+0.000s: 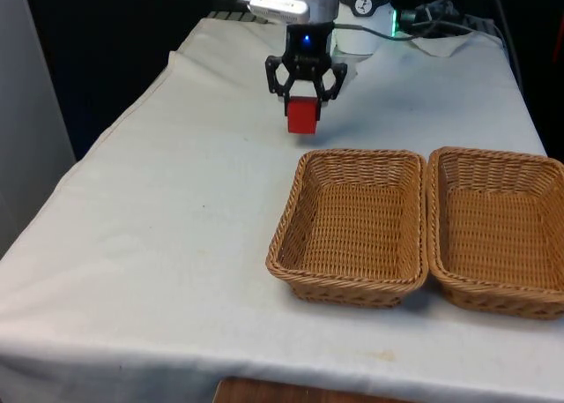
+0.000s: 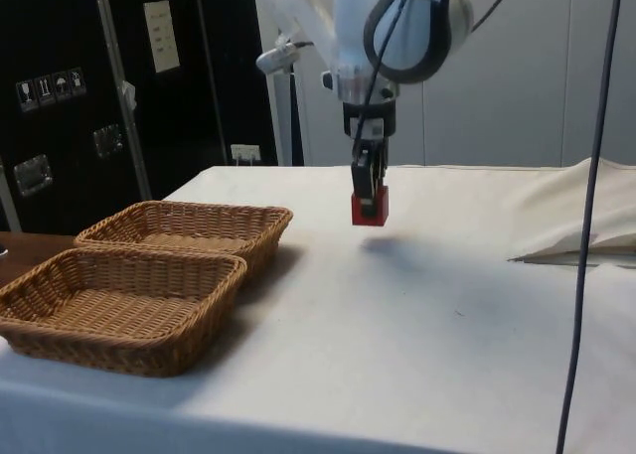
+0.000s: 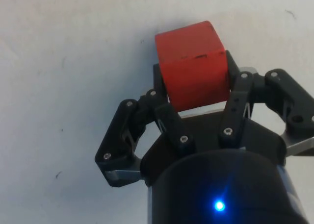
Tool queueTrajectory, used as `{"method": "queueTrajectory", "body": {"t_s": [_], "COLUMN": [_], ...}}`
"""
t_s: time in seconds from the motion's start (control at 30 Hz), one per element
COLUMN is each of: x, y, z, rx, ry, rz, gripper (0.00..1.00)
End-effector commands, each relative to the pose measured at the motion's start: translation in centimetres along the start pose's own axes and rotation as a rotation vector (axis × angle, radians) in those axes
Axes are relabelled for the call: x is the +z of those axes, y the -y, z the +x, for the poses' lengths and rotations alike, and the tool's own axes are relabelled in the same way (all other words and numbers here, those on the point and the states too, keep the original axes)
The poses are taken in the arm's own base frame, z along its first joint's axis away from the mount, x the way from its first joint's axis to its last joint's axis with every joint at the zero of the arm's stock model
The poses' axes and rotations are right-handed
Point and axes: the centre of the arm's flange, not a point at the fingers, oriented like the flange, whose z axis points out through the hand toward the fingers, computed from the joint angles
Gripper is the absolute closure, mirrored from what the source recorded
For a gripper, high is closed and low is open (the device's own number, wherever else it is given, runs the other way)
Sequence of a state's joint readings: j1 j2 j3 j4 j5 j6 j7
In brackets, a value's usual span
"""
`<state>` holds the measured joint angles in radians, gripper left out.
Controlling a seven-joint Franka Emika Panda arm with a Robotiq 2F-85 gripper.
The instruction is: Pick up the red cube and place it into the right basket.
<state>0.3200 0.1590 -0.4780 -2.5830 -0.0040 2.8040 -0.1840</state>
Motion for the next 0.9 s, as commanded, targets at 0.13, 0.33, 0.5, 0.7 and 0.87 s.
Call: {"method": "queueTrajectory", "body": {"t_s": [0.13,0.33,0.5,0.7,0.87], "x": [-1.2,-2.7,-3.9,-4.8,-5.6], "y": [-0.4,-0.5,-0.5,-0.4,-0.2], "z": [0.5,1.1,1.4,1.5,1.9], "rx": [-0.001,0.0,0.002,0.003,0.004], "ry": [0.0,0.004,0.006,-0.005,-0.026], "rz": [0.0,0.017,0.033,0.045,0.052], "gripper": [0.97,0.97,0.97,0.97,0.97]}}
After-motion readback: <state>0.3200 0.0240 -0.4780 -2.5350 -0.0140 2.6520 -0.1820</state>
